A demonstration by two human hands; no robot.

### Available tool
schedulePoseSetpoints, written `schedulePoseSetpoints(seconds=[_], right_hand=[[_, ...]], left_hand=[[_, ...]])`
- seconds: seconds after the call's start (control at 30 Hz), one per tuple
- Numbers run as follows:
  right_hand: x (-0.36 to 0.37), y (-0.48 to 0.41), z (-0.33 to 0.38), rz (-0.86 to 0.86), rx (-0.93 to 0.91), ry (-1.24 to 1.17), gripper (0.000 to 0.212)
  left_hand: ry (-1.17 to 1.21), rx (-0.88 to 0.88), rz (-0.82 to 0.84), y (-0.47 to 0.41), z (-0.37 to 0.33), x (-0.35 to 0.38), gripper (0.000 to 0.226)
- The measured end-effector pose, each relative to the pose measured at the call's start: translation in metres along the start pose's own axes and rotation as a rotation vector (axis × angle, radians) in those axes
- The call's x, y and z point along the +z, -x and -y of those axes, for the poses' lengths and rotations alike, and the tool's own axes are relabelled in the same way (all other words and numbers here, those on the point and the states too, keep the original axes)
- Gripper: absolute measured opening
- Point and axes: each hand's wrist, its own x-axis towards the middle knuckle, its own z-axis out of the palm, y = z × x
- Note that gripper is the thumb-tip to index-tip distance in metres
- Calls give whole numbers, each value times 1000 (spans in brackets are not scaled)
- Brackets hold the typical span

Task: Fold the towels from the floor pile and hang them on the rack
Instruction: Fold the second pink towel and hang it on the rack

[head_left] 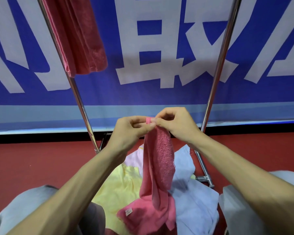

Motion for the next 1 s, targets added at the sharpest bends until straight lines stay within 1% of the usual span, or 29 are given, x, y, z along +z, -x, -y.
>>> schedulePoseSetpoints(seconds=[0.1, 0.17, 0.23, 0.27, 0.37, 0.4, 0.47, 0.5, 0.57, 0.63, 0.67, 0.73, 0.77, 0.8, 0.9, 1.0], right_hand=[[-1, 2, 0, 49, 1, -11, 11], [-4, 4, 0, 87, -17, -13, 14], [-9, 5, 0, 177, -15, 12, 20], [-12, 5, 1, 256, -4, 34, 25], [-17, 8, 1, 493, 45, 68, 47], [-18, 9, 1, 542, 64, 60, 53], [-18, 9, 0, 584, 77, 70, 57], [-17, 9, -1, 571, 67, 89, 55], [-16, 8, -3, 480, 6, 169, 44], [-17, 6, -7, 353, -66, 345, 36], [-17, 5, -8, 303, -82, 416, 31], [-16, 6, -8, 231, -94, 455, 13], [-16, 6, -8, 199, -89, 449, 7], [-15, 6, -8, 166, -81, 437, 6], [-17, 4, -8, 104, -85, 433, 10], [-23, 2, -3, 48, -118, 450, 15]], left_hand=[[-64, 20, -29, -1, 0, -2, 10], [-135, 73, -21, -3, -1, -4, 14], [-197, 122, 22, -2, -4, -7, 17], [-199, 131, 49, -3, -6, -9, 17], [-52, 85, 121, -3, -13, -16, 17], [-1, 74, 128, -4, -16, -19, 17], [49, 76, 88, -7, -20, -26, 18], [50, 82, 39, -7, -21, -29, 18], [37, 75, -120, -10, -19, -36, 20], [37, 35, -310, -14, -14, -43, 19], [44, 10, -390, -16, -11, -46, 18], [69, -25, -498, -20, -7, -48, 16], [81, -29, -528, -22, -7, -49, 15], [91, -22, -547, -23, -7, -48, 15], [70, 35, -567, -24, -6, -47, 17], [-28, 116, -551, -23, -5, -46, 16]])
